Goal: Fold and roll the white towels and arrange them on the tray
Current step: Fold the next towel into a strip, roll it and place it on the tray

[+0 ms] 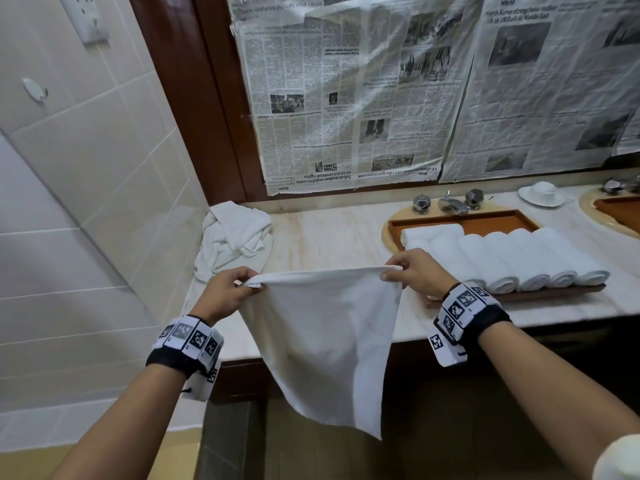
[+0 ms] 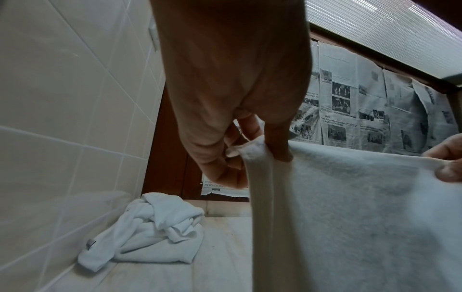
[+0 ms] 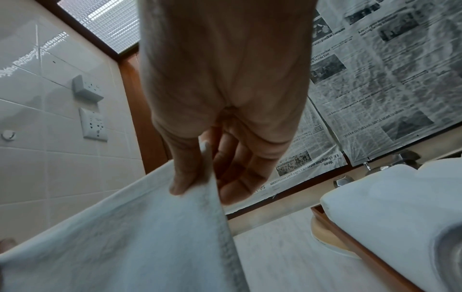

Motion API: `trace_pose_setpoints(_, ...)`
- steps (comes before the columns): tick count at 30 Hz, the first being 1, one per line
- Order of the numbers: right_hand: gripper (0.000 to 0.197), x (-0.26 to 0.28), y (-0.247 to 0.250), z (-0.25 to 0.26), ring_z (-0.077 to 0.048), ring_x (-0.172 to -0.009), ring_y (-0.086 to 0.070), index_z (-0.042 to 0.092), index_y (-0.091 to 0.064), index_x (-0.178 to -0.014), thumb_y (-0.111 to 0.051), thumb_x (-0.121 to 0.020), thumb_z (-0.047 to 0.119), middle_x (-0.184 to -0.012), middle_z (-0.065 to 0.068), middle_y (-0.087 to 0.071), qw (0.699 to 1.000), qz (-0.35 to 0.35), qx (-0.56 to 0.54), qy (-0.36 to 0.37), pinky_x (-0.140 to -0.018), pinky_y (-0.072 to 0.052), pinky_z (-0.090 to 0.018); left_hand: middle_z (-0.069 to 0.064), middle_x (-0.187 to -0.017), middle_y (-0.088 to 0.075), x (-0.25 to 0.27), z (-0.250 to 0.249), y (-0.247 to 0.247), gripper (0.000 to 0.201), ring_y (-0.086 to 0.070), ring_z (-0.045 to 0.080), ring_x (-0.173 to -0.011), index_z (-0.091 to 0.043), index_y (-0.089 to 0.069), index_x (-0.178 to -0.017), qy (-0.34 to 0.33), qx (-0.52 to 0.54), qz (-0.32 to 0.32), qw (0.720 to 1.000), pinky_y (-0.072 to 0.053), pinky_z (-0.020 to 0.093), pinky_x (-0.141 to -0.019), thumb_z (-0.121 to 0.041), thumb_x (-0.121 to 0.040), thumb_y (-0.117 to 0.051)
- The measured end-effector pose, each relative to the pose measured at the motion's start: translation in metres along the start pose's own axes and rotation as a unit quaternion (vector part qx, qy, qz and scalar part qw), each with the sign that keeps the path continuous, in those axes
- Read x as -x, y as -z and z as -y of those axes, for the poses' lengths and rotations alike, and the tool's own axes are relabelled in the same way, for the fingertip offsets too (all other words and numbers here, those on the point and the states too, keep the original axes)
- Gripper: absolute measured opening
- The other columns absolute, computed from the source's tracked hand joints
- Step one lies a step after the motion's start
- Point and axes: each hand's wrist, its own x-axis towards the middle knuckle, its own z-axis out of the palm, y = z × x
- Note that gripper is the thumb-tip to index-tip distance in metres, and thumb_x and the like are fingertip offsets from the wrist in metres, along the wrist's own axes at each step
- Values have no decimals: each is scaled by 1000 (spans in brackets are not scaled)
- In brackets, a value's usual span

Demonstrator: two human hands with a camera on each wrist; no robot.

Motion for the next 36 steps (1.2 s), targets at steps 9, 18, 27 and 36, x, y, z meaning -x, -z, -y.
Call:
trace_pose_setpoints(9, 8, -12, 26, 7, -35, -72, -66, 9, -74, -84, -74, -87, 17, -82, -21, -73, 998, -17, -57, 0, -71, -55, -40, -10, -78, -68, -13, -18, 19, 14, -57, 7, -74, -22, -75, -86, 1, -84, -47, 995, -43, 26, -69, -31, -79, -84)
trace_pose_setpoints(18, 22, -28, 36, 9, -44, -79, -68, 9, -73, -86, -79, -82, 30, -84, -21, -72, 997, -48, -56, -14, -73, -56, -51, 8, -81, -67, -30, -42, 28, 12, -62, 30, -72, -15, -74, -83, 24, -136, -74, 988, -54, 38, -69, -24, -81, -80)
trace_pose_setpoints(27, 7, -49, 39, 13, -26, -72, -66, 8, -70, -87, -68, -92, 12, -81, -11, -72, 997, -56, -47, -15, -58, -56, -28, 2, -77, -65, -50, -35, 33, 15, -55, 10, -63, -13, -70, -85, 47, -99, -58, 992, -36, 12, -50, -27, -89, -74)
trace_pose_setpoints(36, 10, -87, 29, 9, -42, -87, -66, 11, -62, -87, -59, -97, 11, -103, -34, -60, 992, -97, -68, -45, -68, -61, -45, 7, -80, -70, -85, -26, 30, 12, -69, 24, -72, -16, -67, -89, 60, -19, -73, 995, -53, 30, -55, -27, -95, -66)
